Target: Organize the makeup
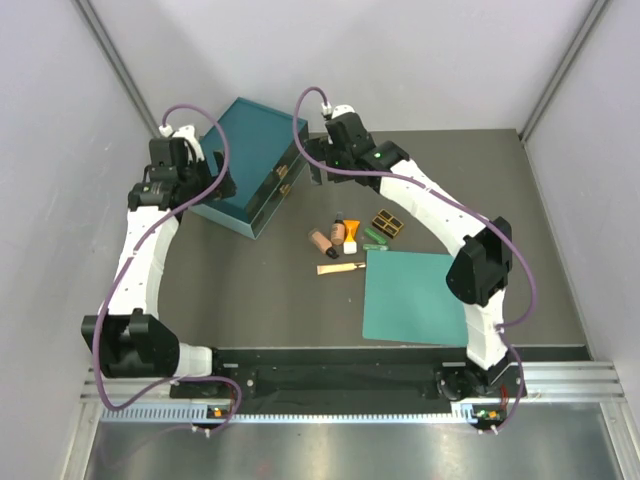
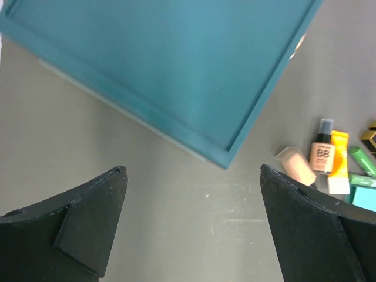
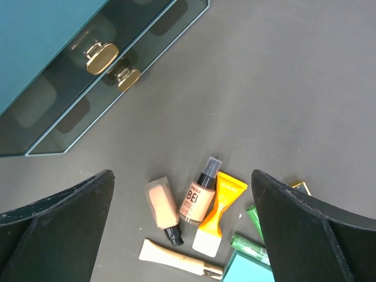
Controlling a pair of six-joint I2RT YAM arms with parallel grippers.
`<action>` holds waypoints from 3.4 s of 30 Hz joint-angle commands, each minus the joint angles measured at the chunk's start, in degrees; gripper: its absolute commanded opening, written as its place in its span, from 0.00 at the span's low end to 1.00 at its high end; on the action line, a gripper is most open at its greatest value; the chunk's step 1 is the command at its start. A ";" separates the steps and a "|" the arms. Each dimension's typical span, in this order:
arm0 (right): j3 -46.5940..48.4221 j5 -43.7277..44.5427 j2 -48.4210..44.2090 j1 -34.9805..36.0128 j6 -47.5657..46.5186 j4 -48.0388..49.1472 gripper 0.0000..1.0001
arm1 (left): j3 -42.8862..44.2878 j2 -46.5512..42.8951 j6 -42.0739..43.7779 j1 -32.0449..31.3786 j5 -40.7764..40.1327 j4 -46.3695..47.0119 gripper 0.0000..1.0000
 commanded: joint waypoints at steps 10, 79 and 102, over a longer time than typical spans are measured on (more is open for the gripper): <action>1.66 -14.33 3.41 -0.52 7.19 5.87 1.00 | 8.11 5.18 4.73 -0.16 6.52 0.21 0.78; -3.17 -42.92 32.86 -6.94 71.27 74.25 0.57 | 19.19 26.20 6.85 -0.25 4.15 -12.72 0.00; -9.23 -42.66 30.32 -6.67 67.50 72.49 0.63 | 17.96 26.20 7.02 -0.16 5.55 -12.89 0.00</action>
